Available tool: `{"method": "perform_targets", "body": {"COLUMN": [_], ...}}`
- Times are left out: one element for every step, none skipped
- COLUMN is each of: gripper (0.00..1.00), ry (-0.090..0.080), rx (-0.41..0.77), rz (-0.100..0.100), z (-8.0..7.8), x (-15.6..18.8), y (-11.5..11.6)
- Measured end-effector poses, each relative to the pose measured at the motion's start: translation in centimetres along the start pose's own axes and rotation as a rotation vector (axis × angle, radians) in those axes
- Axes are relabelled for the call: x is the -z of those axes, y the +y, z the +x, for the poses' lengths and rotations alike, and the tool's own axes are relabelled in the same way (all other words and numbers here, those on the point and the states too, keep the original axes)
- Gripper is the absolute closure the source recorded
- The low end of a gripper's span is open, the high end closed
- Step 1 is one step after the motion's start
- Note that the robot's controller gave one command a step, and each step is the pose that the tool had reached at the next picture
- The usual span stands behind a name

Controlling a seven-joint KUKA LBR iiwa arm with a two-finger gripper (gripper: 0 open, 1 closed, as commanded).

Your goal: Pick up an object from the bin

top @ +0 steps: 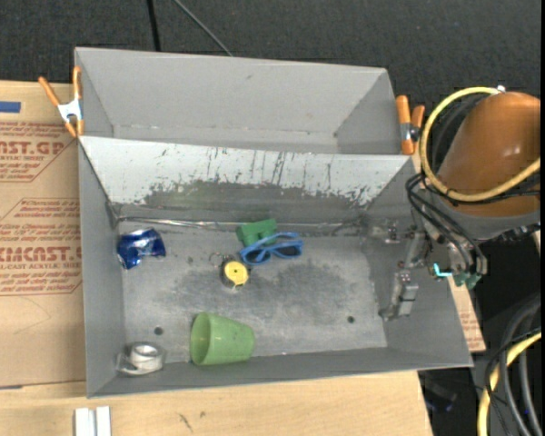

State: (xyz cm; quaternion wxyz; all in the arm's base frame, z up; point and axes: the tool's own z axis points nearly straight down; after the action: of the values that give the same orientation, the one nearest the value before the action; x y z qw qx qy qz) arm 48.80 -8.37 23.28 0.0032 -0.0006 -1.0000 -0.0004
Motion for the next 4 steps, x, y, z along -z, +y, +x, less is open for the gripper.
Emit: {"method": "perform_targets", "body": {"gripper": [0.00, 0.00, 0.00, 0.00], "ry": [-0.006, -0.011, -0.008, -0.005], "rx": [0.036, -0.193, -0.219, -0.559], "rz": [0.001, -0.001, -0.004, -0.004], "z": [-10.2, -10.1, -10.4, -9.5], "x": [-16.7, -13.1, -13.3, -16.3], "y": [-2.1, -1.2, 4.1, 11.7]}}
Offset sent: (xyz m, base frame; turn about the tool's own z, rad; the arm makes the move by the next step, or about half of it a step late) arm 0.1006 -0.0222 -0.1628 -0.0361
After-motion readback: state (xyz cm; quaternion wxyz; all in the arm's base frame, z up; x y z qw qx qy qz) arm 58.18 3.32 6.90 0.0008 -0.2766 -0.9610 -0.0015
